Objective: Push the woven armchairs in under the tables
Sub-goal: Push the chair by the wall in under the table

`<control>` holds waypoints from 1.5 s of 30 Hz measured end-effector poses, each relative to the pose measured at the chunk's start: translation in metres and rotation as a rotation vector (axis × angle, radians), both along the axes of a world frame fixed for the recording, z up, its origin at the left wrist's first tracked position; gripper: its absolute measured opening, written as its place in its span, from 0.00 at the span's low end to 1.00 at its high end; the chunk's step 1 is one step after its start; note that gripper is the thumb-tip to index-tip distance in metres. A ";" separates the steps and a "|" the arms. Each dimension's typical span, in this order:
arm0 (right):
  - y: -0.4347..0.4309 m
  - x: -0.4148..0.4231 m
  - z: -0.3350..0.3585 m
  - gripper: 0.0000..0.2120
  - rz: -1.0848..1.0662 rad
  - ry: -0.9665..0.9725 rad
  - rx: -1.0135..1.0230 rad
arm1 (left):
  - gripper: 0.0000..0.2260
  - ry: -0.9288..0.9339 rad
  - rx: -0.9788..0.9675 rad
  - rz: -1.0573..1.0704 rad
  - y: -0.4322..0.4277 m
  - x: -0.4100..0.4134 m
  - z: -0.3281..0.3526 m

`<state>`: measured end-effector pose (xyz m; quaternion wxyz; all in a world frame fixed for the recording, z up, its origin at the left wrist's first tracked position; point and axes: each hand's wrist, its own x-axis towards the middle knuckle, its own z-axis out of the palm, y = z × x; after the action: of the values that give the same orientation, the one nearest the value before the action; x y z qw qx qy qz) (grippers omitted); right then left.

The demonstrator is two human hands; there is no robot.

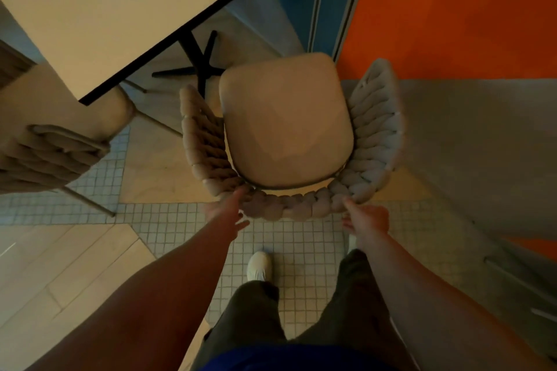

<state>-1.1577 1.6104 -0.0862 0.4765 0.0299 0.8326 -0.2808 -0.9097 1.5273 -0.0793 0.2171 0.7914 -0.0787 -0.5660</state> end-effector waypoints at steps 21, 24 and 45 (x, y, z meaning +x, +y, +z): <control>-0.048 -0.085 -0.032 0.19 -0.026 -0.528 0.070 | 0.31 0.046 -0.079 0.286 0.029 -0.080 -0.043; -0.057 -0.095 -0.032 0.20 0.050 -0.470 0.050 | 0.34 0.054 -0.088 0.370 0.032 -0.092 -0.047; -0.142 -0.184 -0.047 0.16 0.411 -0.359 0.034 | 0.31 0.125 -0.056 0.663 0.025 -0.190 -0.058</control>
<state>-1.3412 1.4688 -0.1336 0.6628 -0.0822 0.7281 -0.1544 -1.0995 1.5522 -0.1377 0.4154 0.7315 0.1809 -0.5095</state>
